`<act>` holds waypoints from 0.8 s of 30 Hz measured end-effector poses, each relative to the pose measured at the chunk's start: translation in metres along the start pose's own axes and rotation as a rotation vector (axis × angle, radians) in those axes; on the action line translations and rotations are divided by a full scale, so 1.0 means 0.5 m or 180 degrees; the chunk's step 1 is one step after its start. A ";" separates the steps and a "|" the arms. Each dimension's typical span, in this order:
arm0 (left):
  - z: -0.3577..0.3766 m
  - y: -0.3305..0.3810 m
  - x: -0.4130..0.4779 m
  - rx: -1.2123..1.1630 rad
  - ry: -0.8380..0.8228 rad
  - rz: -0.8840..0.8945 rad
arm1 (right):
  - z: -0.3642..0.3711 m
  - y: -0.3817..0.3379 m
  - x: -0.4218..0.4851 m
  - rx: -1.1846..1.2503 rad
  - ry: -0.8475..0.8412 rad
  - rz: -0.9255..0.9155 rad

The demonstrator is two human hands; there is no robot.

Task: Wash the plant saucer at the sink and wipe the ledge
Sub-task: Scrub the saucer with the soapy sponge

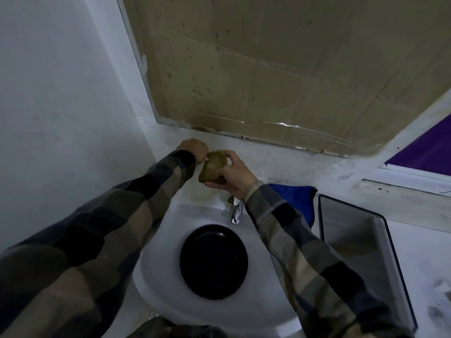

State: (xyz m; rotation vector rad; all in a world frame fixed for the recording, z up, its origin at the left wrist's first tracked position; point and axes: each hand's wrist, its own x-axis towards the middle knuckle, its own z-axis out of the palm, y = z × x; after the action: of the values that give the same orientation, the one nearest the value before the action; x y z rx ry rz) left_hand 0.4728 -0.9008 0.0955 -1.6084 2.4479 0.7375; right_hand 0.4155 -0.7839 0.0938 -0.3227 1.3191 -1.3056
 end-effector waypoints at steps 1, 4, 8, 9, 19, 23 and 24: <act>-0.002 -0.007 0.008 -0.0286 -0.0076 -0.0137 | -0.001 0.003 -0.001 -0.0012 0.0026 0.0008; -0.008 -0.020 0.015 -0.1309 -0.0145 -0.0331 | -0.006 0.013 -0.011 -0.0108 0.0047 0.0017; -0.020 -0.051 -0.002 -0.2560 0.0508 -0.0309 | -0.021 0.039 -0.025 -0.0090 0.0014 -0.0014; -0.016 -0.069 -0.014 -0.2841 0.0816 -0.0281 | -0.026 0.048 -0.030 -0.0083 0.0019 -0.0034; 0.327 -0.301 -0.165 -0.2252 0.0402 -0.0903 | -0.107 0.165 -0.125 -0.0189 0.0081 0.0073; 0.413 -0.316 -0.162 -0.1387 -0.0729 -0.0999 | -0.137 0.212 -0.135 -0.0122 0.0143 0.0304; 0.426 -0.320 -0.156 -0.1241 -0.0941 -0.1077 | -0.143 0.221 -0.134 -0.0093 0.0162 0.0355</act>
State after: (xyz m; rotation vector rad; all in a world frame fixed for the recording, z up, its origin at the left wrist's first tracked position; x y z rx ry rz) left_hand 0.6140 -0.7887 -0.1157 -1.8154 1.8447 1.3360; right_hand 0.4304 -0.6588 0.0171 -0.2339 1.3806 -1.2088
